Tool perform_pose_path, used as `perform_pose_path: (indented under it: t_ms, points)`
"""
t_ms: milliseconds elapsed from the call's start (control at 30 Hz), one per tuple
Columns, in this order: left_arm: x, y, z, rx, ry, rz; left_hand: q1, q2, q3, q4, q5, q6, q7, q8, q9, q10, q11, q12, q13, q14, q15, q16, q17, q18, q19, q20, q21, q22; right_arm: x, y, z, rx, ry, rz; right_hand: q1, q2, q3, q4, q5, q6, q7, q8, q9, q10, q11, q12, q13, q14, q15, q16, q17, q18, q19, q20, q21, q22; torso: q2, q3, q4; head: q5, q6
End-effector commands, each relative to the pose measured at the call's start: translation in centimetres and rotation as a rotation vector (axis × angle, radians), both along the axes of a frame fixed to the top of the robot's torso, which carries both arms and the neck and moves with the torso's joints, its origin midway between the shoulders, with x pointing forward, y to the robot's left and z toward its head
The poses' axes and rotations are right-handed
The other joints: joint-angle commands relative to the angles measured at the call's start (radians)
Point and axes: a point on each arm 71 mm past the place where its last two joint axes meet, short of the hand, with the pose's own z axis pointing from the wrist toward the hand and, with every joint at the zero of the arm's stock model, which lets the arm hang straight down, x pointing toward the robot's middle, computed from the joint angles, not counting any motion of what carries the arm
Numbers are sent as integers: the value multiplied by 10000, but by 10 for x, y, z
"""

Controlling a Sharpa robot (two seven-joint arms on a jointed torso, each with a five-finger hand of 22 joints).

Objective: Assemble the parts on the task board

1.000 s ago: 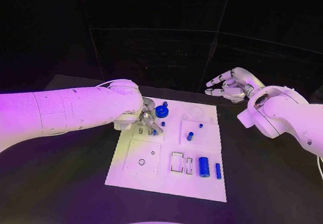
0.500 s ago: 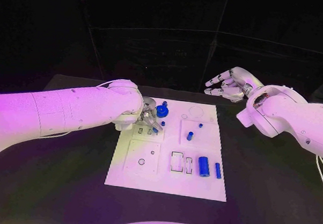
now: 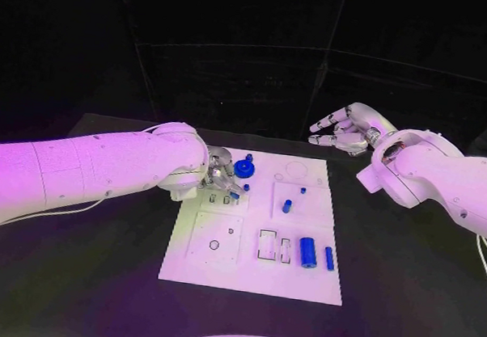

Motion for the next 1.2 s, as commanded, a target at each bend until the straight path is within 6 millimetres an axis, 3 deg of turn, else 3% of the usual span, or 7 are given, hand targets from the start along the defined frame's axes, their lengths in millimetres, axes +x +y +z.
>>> perform_pose_path:
  t_ms: [33,133,267,567,1200]
  points:
    - [-1,0,3,-501,-132,471,-292,-161,1885,-1420,-23,76,-2,94,54,85,-44,59,13,1041,33,31,2634,-137,-24,-6,-14,16,0,0,1,-75,-45,52,-24,-51,81,-2,70,54,-17,-59,-14,254,-50,-53,1567,708,-74,-58,1004,30,271,-66,-61,1174,3,2,-6,26,-5]
    - [-4,3,3,-491,-103,510,-580,-381,2386,-1508,-10,66,-16,170,135,106,-26,74,19,1041,12,31,2634,-142,-23,3,-13,34,0,0,1,-84,-43,37,-22,-55,87,-6,68,55,-16,-59,-14,253,-50,-55,1566,707,-74,-59,1002,30,270,-66,-62,1173,-4,8,17,21,-19]
    - [-8,8,2,-315,-237,502,-755,-490,2660,-1569,-1,56,-12,220,186,107,-34,69,6,1041,17,31,2634,-138,-29,-2,-25,26,0,-2,1,-94,-38,10,-22,-57,89,-8,66,56,-16,-58,-13,254,-50,-52,1568,707,-74,-59,1003,32,267,-66,-65,1168,-3,-8,33,62,-21]
    - [-12,18,-1,139,-628,647,-863,-552,2838,-1622,-3,48,-15,251,219,101,-37,55,-16,1041,15,31,2634,-139,-26,-4,-22,41,0,-3,1,-91,-63,-19,-30,-62,93,-8,60,59,-15,-57,-13,241,-48,-75,1551,703,-73,-69,983,36,258,-66,-73,1150,7,-15,100,91,-41]
    - [-8,19,-6,544,-922,768,-936,-597,2905,-1649,-8,59,-18,277,240,133,-39,94,28,1041,12,31,2634,-152,-6,-7,15,110,0,-1,2,-70,-104,21,-59,-72,101,0,51,67,-12,-55,-11,228,-43,-96,1534,702,-72,-73,977,36,256,-66,-75,1146,24,-2,44,129,-72]
